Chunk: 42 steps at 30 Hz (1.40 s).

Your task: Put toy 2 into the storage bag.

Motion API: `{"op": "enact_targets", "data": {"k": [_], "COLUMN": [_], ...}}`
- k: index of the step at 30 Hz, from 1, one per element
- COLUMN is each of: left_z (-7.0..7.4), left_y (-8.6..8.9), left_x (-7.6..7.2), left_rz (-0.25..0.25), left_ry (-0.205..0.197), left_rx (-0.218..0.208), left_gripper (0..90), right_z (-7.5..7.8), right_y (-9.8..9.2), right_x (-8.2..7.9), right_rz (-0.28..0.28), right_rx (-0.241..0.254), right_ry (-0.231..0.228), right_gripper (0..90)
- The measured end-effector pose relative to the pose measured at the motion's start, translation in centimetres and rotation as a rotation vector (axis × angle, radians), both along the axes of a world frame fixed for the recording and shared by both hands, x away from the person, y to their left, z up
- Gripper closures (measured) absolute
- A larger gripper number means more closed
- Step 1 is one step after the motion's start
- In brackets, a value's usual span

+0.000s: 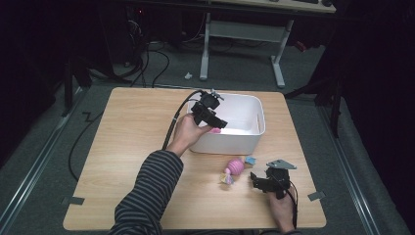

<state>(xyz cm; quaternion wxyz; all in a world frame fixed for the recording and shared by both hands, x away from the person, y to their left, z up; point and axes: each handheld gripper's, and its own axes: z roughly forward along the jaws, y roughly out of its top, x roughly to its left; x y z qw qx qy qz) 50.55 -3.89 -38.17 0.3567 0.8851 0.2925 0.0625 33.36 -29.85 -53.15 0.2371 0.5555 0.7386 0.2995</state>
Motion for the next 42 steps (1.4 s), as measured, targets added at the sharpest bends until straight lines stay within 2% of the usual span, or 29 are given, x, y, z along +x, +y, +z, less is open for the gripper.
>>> {"op": "enact_targets", "data": {"k": [4,5,7,8,9,10,13,15,20,21,23,24,27,30,33,42], "left_z": [0.7,1.4,1.7,2.1,2.6,2.6,3.3,3.4,3.5,3.5,3.5,3.5,3.3,3.1,2.7,1.2], "left_y": [0.8,1.4,1.6,1.9,2.6,2.6,4.3,4.8,6.5,7.4,7.9,8.4,9.6,10.8,12.0,14.1], "left_x": [-0.7,-1.1,-1.4,-1.7,-2.2,-2.2,-3.1,-3.4,-4.2,-4.6,-4.8,-4.9,-5.3,-5.6,-6.0,-7.2], "left_rz": [0.005,0.014,0.015,0.015,0.019,0.019,0.034,0.035,0.052,0.061,0.070,0.078,0.098,0.119,0.141,0.195], "left_ry": [-0.019,-0.042,-0.047,-0.062,-0.080,-0.080,-0.084,-0.088,-0.103,-0.106,-0.107,-0.116,-0.111,-0.114,-0.106,-0.116], "left_rx": [-0.030,-0.036,-0.042,-0.034,-0.046,-0.046,-0.082,-0.086,-0.103,-0.131,-0.144,-0.139,-0.141,-0.155,-0.177,-0.189], "left_gripper": [35.1,34.8,33.8,33.8,33.6,33.6,33.6,33.6,33.4,33.4,33.5,33.6,33.6,33.7,33.7,34.1], "right_z": [0.0,0.0,0.0,0.0,0.0,0.0,0.0,0.0,0.0,0.0,0.0,0.0,0.0,0.0,0.0,0.0], "right_y": [0.0,0.0,0.0,0.0,0.0,0.0,0.0,0.0,0.0,0.0,0.0,0.0,0.0,0.0,0.0,0.0], "right_x": [0.0,0.0,0.0,0.0,0.0,0.0,0.0,0.0,0.0,0.0,0.0,0.0,0.0,0.0,0.0,0.0], "right_rz": [0.001,0.002,0.000,0.000,0.000,0.000,0.001,0.001,0.000,-0.001,-0.001,-0.001,-0.001,-0.001,0.000,-0.002], "right_rx": [-0.002,-0.003,-0.001,-0.001,-0.001,-0.001,-0.003,-0.003,-0.003,-0.001,-0.001,-0.001,-0.001,-0.001,-0.002,-0.001], "right_ry": [-0.001,-0.004,-0.002,-0.002,-0.002,-0.002,-0.001,-0.001,-0.001,0.001,0.001,0.000,0.000,-0.002,-0.003,-0.001], "right_gripper": [15.7,15.8,15.8,15.7,15.8,15.8,15.8,15.8,15.8,15.8,15.8,15.8,15.8,15.7,15.8,15.7]}}
